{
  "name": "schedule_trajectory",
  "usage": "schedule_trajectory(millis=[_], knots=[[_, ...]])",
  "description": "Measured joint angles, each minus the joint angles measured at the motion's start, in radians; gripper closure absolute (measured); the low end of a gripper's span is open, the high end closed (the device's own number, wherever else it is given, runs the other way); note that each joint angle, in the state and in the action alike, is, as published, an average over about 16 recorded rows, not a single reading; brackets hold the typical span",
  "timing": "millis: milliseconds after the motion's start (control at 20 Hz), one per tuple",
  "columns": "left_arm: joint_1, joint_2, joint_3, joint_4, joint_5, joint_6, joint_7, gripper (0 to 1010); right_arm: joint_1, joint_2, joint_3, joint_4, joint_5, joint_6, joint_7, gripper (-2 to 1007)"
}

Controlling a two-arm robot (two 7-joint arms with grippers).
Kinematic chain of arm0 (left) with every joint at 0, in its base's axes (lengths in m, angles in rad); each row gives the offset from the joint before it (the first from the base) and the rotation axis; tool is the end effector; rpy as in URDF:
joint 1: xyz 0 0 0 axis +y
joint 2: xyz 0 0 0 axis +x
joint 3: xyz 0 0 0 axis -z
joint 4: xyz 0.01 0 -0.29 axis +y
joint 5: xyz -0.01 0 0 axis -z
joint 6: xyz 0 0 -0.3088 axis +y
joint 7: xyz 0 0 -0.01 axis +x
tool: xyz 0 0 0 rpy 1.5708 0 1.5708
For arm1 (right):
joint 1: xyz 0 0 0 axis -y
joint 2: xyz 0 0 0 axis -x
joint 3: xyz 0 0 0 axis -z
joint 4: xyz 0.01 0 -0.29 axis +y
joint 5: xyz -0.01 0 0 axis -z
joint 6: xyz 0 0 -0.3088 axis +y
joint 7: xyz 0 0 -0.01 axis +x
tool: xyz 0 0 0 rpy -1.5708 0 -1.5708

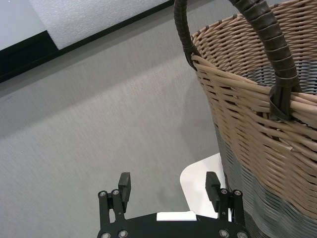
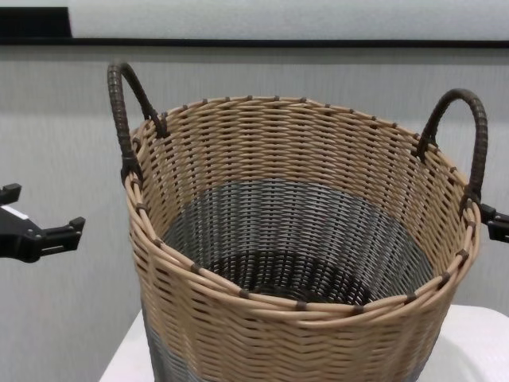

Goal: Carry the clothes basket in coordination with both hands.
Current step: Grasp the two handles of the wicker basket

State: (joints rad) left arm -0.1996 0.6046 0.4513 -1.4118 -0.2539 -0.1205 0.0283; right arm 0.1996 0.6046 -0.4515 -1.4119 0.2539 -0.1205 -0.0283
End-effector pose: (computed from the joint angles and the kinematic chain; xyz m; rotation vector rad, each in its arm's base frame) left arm 0.3581 0.0827 -0.3023 0.3045 -0.2850 1.2481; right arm 0.3581 -0.0826 -0.3023 -0.3045 -0.2850 -1.2479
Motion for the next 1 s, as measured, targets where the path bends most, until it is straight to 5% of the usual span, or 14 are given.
schedule_trajectory(millis=[1000], knots=[[0.0,0.0,0.0,0.0,0.0,0.0,0.0,7,0.0,0.0,0.0,0.0,0.0,0.0,0.0,3]])
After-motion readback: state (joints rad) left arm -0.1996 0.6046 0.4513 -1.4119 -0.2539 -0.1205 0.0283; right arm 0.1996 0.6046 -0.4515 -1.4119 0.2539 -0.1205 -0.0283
